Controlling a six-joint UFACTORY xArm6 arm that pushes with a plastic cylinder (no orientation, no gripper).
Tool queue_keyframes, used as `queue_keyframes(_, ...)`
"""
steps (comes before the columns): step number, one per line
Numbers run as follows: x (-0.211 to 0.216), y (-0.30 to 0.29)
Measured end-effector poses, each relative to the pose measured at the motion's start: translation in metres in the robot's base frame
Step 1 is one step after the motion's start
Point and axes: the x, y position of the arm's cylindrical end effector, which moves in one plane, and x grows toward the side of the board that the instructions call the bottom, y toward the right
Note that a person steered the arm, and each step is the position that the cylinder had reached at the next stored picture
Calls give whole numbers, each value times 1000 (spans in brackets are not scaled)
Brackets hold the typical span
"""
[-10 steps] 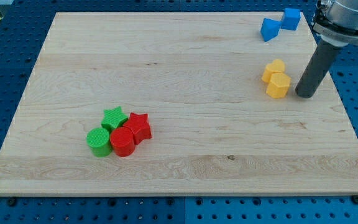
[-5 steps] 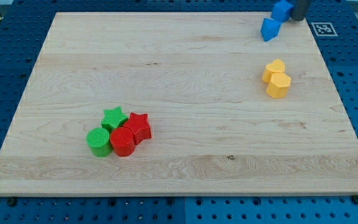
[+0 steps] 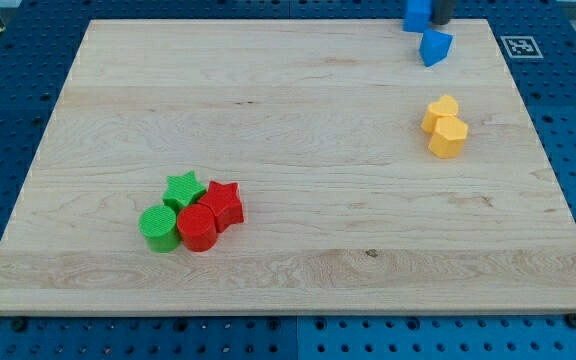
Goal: Push the blue cube diagonal to the triangle
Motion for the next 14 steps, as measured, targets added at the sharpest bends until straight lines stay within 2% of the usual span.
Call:
queue_keyframes(2, 0, -56)
queue_keyframes(4, 0, -73)
queue_keyframes(5, 8, -73)
queue_keyframes(7, 49, -77)
queue_keyframes(9, 47, -190)
queue_keyframes(10, 7, -238)
queue_keyframes(12, 1, -238)
queue_keyframes(14, 2, -184)
